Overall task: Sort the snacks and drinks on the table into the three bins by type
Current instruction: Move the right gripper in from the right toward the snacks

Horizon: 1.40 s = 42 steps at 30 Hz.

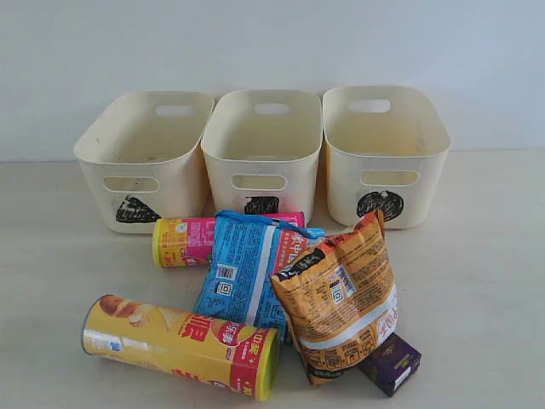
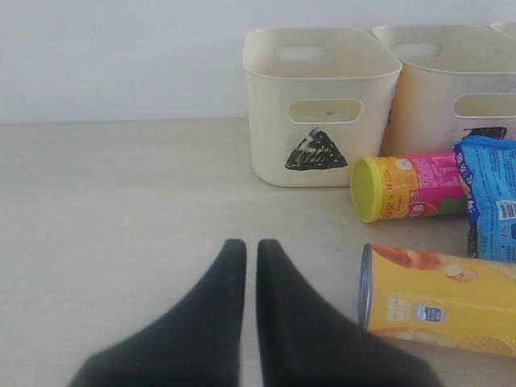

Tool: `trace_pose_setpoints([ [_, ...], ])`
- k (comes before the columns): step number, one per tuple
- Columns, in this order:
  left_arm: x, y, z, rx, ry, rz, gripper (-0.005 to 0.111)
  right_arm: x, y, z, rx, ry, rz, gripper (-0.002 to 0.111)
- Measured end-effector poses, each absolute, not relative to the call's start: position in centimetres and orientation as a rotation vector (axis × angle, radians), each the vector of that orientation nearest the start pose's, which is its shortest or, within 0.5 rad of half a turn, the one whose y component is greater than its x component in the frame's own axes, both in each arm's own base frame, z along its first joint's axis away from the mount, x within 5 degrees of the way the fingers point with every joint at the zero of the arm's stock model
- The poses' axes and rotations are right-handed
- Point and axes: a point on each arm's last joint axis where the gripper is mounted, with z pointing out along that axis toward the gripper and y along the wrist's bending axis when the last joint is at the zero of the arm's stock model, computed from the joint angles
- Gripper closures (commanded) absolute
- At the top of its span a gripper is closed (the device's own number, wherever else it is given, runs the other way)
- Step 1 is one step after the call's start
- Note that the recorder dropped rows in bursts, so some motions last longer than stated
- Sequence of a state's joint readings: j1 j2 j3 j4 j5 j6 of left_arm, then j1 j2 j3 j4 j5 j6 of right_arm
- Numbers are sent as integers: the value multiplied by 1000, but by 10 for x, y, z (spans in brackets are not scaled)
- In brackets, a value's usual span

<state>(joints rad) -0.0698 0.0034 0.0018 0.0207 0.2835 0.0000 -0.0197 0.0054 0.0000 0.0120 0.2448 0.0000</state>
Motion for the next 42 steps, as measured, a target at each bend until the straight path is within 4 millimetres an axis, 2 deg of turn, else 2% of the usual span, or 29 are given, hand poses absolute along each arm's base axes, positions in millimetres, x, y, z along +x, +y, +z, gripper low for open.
trace_pose_setpoints([
  [8, 55, -3, 187, 75, 1771, -31, 103, 56, -1, 220, 57, 1414, 32, 108],
  [14, 55, -3, 187, 75, 1771, -31, 103, 51, -1, 237, 184, 1212, 228, 108],
  [17, 55, -3, 187, 75, 1771, -31, 103, 50, 1, 247, 162, 1184, 251, 108],
  [20, 55, -3, 187, 75, 1771, -31, 103, 54, 4, 274, 116, 1186, 244, 108],
  [25, 55, -3, 187, 75, 1771, -31, 103, 80, 6, 320, 50, 1271, 177, 108],
  [29, 55, -3, 187, 75, 1771, -31, 103, 116, 4, 344, 26, 1418, 108, 108],
  [36, 55, -3, 187, 75, 1771, -31, 103, 165, 10, 344, -56, 1762, -8, 108],
  [42, 55, -3, 187, 75, 1771, -31, 103, 193, 32, 340, -254, 2062, -103, 108],
])
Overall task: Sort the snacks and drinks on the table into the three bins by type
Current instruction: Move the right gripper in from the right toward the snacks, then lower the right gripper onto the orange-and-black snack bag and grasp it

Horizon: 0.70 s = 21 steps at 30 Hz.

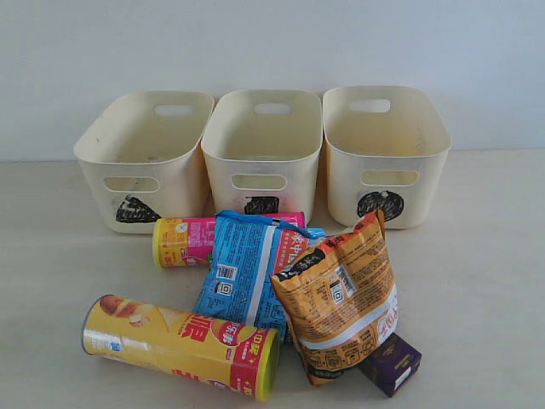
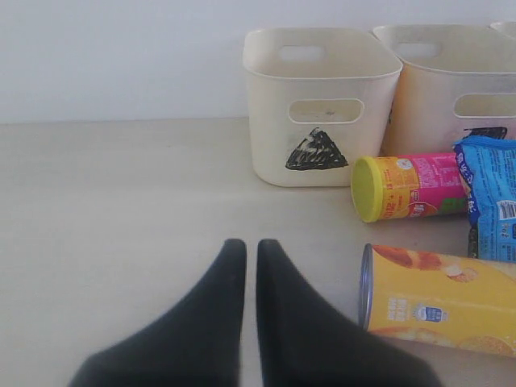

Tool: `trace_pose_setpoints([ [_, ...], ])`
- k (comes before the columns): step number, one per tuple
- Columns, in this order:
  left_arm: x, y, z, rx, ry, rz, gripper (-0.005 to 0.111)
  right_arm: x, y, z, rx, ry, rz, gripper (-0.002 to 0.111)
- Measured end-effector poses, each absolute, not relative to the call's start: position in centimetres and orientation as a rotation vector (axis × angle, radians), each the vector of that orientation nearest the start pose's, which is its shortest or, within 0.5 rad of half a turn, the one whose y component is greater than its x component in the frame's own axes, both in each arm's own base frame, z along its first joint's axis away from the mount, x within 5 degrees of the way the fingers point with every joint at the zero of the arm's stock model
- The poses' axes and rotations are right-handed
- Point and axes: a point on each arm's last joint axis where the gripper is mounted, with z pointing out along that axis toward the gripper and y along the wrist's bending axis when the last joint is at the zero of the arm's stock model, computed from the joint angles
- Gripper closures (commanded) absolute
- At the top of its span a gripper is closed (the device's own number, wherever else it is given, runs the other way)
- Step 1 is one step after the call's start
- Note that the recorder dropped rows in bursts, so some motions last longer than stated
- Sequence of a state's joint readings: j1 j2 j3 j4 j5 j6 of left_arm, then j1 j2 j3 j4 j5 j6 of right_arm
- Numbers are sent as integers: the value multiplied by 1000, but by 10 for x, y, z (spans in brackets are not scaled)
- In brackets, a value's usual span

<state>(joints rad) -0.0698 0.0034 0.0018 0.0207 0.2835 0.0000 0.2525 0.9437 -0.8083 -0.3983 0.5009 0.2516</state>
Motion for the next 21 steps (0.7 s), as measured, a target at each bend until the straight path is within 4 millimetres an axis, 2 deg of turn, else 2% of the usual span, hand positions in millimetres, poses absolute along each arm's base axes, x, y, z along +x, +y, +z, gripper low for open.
trace_pose_setpoints([
  [2, 55, -3, 187, 75, 1771, -31, 103, 200, 44, 338, -377, 2207, -101, 108],
  [6, 55, -3, 187, 75, 1771, -31, 103, 202, 58, 333, -594, 2358, -4, 108],
  [9, 55, -3, 187, 75, 1771, -31, 103, 207, 80, 319, -836, 2417, 213, 108],
  [10, 55, -3, 187, 75, 1771, -31, 103, 208, 83, 316, -888, 2416, 235, 108],
  [13, 55, -3, 187, 75, 1771, -31, 103, 224, 91, 293, -1051, 2451, 452, 108],
  [16, 55, -3, 187, 75, 1771, -31, 103, 243, 81, 279, -974, 2458, 662, 108],
  [18, 55, -3, 187, 75, 1771, -31, 103, 251, 69, 274, -913, 2481, 725, 108],
  [21, 55, -3, 187, 75, 1771, -31, 103, 254, 71, 274, -889, 2470, 801, 108],
])
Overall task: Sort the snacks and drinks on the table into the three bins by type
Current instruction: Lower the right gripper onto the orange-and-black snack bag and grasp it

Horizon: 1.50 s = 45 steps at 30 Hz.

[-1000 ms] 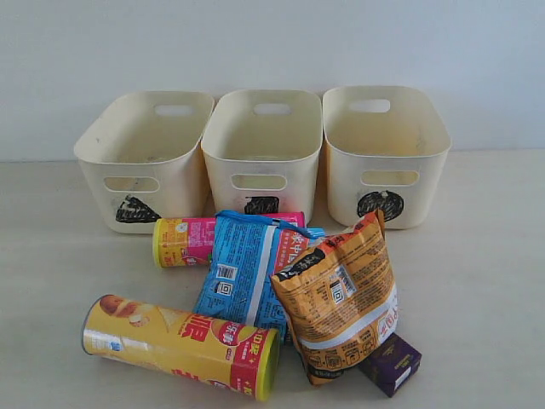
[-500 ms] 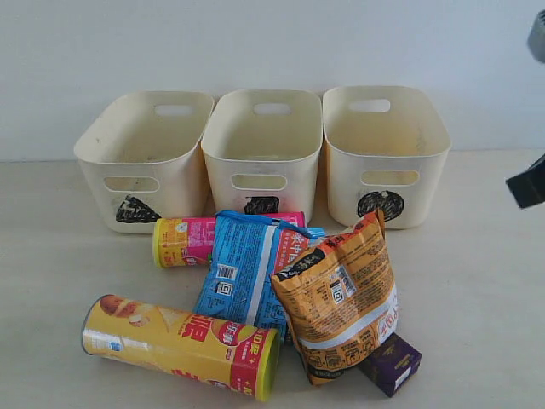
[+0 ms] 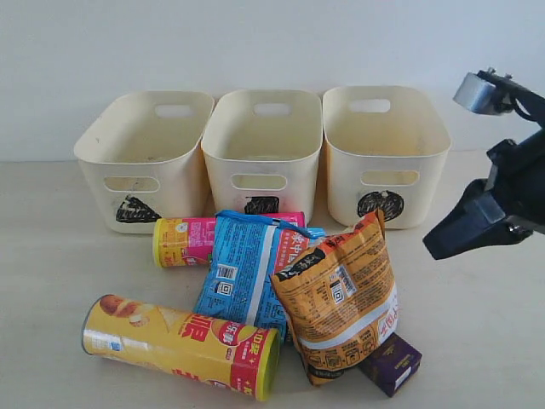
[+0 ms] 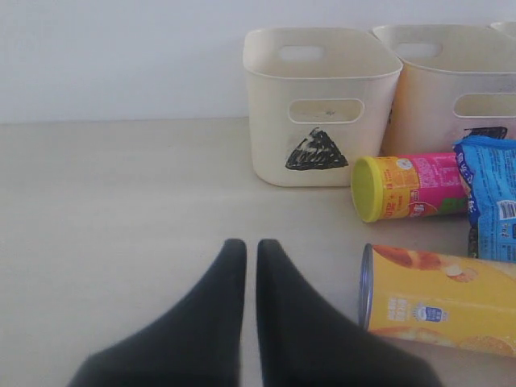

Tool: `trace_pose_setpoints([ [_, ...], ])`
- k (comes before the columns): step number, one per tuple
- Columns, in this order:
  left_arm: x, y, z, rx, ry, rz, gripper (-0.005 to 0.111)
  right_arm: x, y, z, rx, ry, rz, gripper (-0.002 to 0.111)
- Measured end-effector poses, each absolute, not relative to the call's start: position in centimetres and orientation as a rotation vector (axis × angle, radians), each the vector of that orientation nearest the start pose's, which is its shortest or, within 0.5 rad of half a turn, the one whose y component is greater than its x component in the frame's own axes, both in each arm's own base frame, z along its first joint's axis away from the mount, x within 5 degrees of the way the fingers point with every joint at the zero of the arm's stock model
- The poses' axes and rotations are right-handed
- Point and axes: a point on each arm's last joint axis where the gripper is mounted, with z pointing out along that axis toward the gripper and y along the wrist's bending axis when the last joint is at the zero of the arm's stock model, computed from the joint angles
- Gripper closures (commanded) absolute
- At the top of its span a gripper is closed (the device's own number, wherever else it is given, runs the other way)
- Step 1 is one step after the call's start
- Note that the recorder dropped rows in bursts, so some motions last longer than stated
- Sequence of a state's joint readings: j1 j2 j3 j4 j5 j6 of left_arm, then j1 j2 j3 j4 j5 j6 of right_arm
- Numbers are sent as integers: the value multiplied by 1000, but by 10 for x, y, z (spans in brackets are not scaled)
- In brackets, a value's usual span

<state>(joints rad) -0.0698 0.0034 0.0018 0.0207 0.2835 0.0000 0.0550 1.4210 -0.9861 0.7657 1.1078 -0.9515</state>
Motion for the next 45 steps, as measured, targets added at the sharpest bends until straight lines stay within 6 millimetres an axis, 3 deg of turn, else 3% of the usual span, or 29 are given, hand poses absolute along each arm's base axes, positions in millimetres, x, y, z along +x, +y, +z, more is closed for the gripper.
trace_pose_setpoints([
  [4, 55, -3, 187, 75, 1771, -31, 103, 247, 87, 279, -1124, 2333, 851, 108],
  [9, 55, -3, 187, 75, 1771, -31, 103, 243, 108, 280, -1403, 2123, 774, 105],
  [12, 55, -3, 187, 75, 1771, -31, 103, 249, 118, 284, -1517, 2030, 695, 98],
  [20, 55, -3, 187, 75, 1771, -31, 103, 272, 142, 296, -1954, 1867, 489, 99],
  [28, 55, -3, 187, 75, 1771, -31, 103, 302, 174, 277, -2289, 1635, 327, 99],
  [33, 55, -3, 187, 75, 1771, -31, 103, 303, 195, 272, -2440, 1401, 290, 97],
  [35, 55, -3, 187, 75, 1771, -31, 103, 303, 200, 270, -2463, 1357, 275, 87],
  [41, 55, -3, 187, 75, 1771, -31, 103, 306, 208, 270, -2441, 1316, 221, 37],
  [45, 55, -3, 187, 75, 1771, -31, 103, 307, 208, 270, -2408, 1363, 219, 31],
])
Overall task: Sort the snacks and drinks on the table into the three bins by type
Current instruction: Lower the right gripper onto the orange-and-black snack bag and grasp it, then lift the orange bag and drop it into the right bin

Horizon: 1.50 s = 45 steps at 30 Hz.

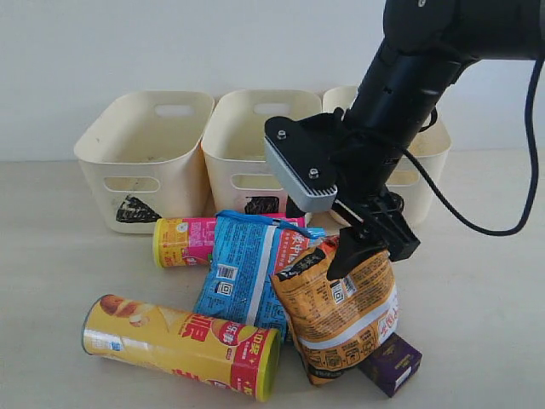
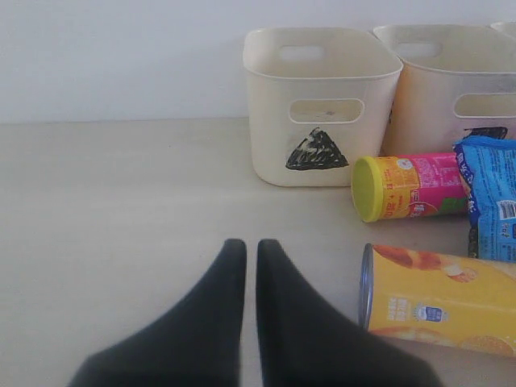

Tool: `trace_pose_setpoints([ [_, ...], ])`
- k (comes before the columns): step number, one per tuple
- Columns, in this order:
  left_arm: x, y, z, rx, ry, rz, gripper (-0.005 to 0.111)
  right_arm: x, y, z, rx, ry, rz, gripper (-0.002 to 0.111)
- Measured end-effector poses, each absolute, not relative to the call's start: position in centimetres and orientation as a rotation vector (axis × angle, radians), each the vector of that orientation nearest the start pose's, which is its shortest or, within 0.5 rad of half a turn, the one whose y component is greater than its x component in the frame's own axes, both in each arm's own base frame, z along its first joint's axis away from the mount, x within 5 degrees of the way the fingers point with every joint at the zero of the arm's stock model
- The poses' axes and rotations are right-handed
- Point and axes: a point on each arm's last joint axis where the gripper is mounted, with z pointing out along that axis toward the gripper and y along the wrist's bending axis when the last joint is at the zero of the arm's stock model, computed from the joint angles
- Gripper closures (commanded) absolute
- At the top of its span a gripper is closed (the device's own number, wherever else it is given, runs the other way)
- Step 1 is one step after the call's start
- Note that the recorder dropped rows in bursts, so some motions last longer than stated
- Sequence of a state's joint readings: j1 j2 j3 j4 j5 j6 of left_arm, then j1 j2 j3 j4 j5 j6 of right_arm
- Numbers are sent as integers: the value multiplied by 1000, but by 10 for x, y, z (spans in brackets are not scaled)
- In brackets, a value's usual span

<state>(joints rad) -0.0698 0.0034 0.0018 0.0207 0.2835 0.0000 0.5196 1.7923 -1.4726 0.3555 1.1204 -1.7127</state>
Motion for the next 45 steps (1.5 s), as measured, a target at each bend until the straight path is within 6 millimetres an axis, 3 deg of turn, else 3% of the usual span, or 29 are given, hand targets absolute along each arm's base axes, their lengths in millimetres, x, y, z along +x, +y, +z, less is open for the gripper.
trace_pose_setpoints([
  [9, 55, -3, 187, 75, 1771, -31, 103, 310, 208, 267, -2389, 1409, 186, 31],
  [22, 55, -3, 187, 75, 1771, -31, 103, 323, 210, 222, -2492, 1520, 232, 32],
  [25, 55, -3, 187, 75, 1771, -31, 103, 325, 208, 214, -2522, 1553, 220, 43],
  [34, 55, -3, 187, 75, 1771, -31, 103, 327, 205, 209, -2568, 1573, 189, 107],
  [45, 55, -3, 187, 75, 1771, -31, 103, 326, 203, 211, -2585, 1572, 173, 108],
])
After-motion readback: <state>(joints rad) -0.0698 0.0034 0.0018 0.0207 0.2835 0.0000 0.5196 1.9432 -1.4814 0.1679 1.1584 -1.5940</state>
